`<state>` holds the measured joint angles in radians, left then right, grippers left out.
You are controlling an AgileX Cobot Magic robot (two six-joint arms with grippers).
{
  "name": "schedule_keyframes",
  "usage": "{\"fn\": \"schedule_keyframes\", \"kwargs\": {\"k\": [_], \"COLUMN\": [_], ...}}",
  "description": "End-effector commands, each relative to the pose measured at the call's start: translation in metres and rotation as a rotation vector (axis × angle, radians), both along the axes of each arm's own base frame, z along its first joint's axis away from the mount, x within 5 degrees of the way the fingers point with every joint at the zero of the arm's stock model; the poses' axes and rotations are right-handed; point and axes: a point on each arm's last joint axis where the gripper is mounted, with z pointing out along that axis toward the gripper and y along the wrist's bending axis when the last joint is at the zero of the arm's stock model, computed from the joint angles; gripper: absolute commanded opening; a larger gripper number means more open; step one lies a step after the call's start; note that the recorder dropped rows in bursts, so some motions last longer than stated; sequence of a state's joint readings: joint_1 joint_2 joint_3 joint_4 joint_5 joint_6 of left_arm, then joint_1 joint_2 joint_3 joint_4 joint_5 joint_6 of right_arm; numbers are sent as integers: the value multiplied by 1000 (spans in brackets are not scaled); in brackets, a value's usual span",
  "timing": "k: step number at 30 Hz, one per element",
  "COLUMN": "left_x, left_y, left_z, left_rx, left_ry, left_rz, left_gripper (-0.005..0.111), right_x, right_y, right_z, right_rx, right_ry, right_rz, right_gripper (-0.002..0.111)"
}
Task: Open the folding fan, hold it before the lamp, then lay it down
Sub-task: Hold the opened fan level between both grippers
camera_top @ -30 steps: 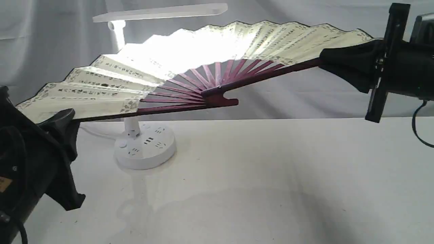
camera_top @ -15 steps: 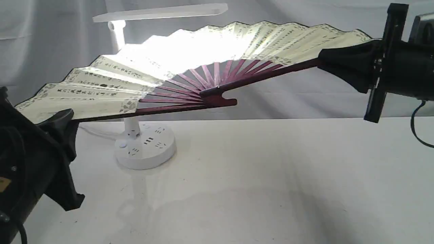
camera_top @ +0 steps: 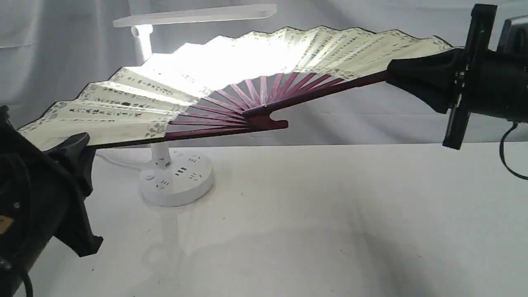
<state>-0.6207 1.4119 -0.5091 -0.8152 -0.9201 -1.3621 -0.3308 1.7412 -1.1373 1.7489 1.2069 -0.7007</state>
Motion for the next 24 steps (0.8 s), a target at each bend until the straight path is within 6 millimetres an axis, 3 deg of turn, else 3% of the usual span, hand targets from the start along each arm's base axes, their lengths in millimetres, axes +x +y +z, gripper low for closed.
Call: {"fn": "schedule_keyframes", "kwargs": {"k": [1,24], "left_x": [0,0], "left_y": [17,16], "left_z": [9,10], "left_rx": [-114,-109], "left_ry": [-61,-64], "left_rz": [160,150], "left_gripper": [0,0], "right_x": [2,2], "right_y": [-9,-10], "right_z": [-2,-2], "right_rx": [-55,-60], "right_ry": [-6,-5], "right_rz": [-68,-76], "right_gripper": [0,0]}}
